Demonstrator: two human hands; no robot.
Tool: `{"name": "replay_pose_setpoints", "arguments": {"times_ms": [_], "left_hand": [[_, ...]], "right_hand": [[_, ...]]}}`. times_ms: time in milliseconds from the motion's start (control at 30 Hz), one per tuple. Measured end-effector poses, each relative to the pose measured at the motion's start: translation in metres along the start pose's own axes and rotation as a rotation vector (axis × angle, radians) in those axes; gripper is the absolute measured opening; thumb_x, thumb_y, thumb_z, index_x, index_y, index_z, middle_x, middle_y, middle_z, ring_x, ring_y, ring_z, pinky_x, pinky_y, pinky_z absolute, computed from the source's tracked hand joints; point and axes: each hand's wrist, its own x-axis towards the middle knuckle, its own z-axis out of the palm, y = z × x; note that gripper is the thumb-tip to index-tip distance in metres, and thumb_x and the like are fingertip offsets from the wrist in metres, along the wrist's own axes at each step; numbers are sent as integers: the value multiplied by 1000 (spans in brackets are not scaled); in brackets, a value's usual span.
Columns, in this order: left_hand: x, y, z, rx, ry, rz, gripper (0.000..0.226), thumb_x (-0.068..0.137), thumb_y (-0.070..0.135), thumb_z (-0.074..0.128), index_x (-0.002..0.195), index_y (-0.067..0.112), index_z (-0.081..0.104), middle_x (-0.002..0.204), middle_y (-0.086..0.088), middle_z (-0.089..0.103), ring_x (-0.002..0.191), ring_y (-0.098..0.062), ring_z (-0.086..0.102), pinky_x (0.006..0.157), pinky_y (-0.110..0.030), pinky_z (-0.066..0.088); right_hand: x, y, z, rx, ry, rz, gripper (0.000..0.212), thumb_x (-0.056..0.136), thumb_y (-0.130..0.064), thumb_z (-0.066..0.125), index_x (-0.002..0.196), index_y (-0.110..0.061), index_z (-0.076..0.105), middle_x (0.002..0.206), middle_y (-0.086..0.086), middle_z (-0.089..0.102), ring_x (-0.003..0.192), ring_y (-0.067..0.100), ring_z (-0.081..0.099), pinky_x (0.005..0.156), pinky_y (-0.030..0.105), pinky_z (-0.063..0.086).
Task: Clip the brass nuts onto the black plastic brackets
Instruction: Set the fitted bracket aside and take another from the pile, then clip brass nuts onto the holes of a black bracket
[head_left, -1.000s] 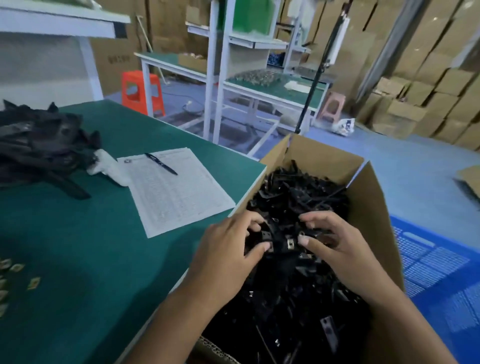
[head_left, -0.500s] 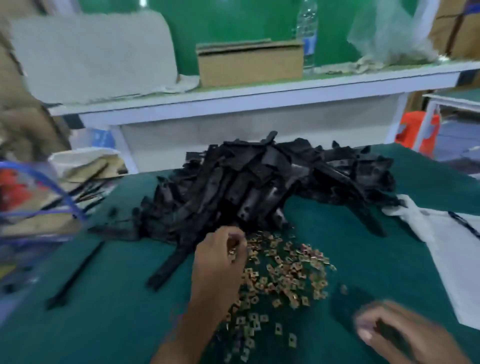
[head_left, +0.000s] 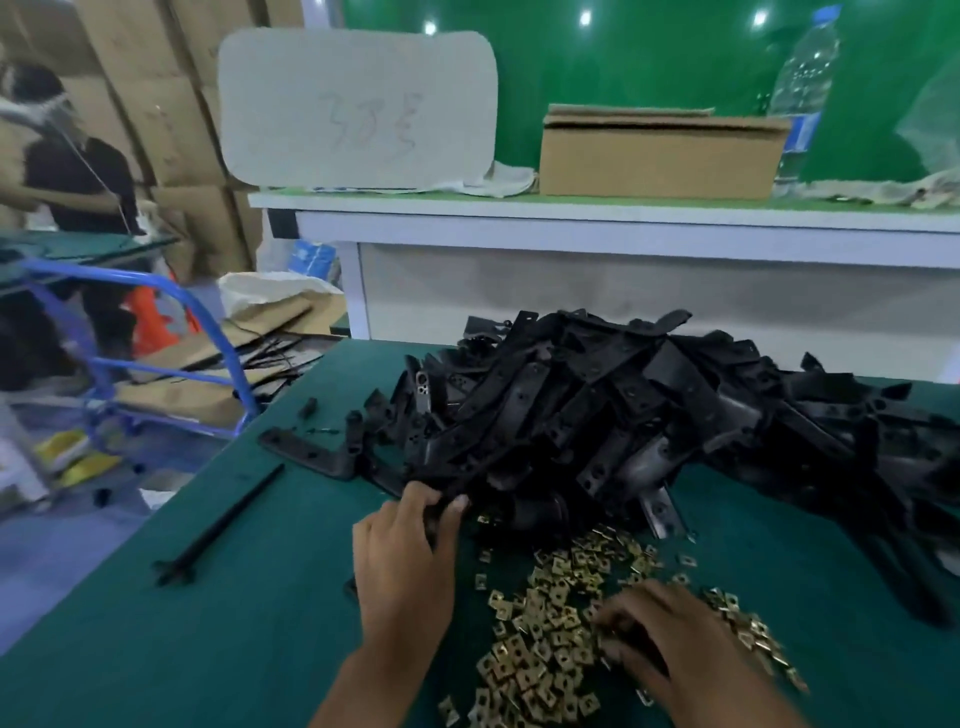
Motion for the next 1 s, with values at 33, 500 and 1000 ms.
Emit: {"name": "replay_pose_setpoints", "arguments": {"times_ms": [33, 500, 1000], "left_hand": [[0, 3, -1, -87, 48, -55, 30, 94, 59, 42, 81, 33, 50, 66, 13, 60, 58, -8, 53, 58, -27, 42], [6, 9, -2, -1395, -178, -547, 38, 94, 17, 59, 131, 19, 56, 109, -17, 75, 76, -16, 65, 75, -34, 44], [-10, 11, 3, -1319, -848, -301, 88, 77, 11, 89, 140, 56, 47, 98, 0, 63, 91, -21, 64, 85, -31, 53]], "right_hand": [[0, 1, 1, -51, -25, -19, 27, 97, -53, 57, 123, -53, 49, 116, -33, 45, 108, -8, 45, 92, 9, 35], [-3, 12, 7, -71, -52, -29, 26, 99, -59, 44, 123, -60, 33, 114, -39, 37, 110, -19, 32, 91, 4, 25], [-5, 11, 0, -25, -191, -67, 54, 79, -88, 35, 127, -64, 41, 117, -37, 38, 115, -15, 31, 100, 12, 30]]}}
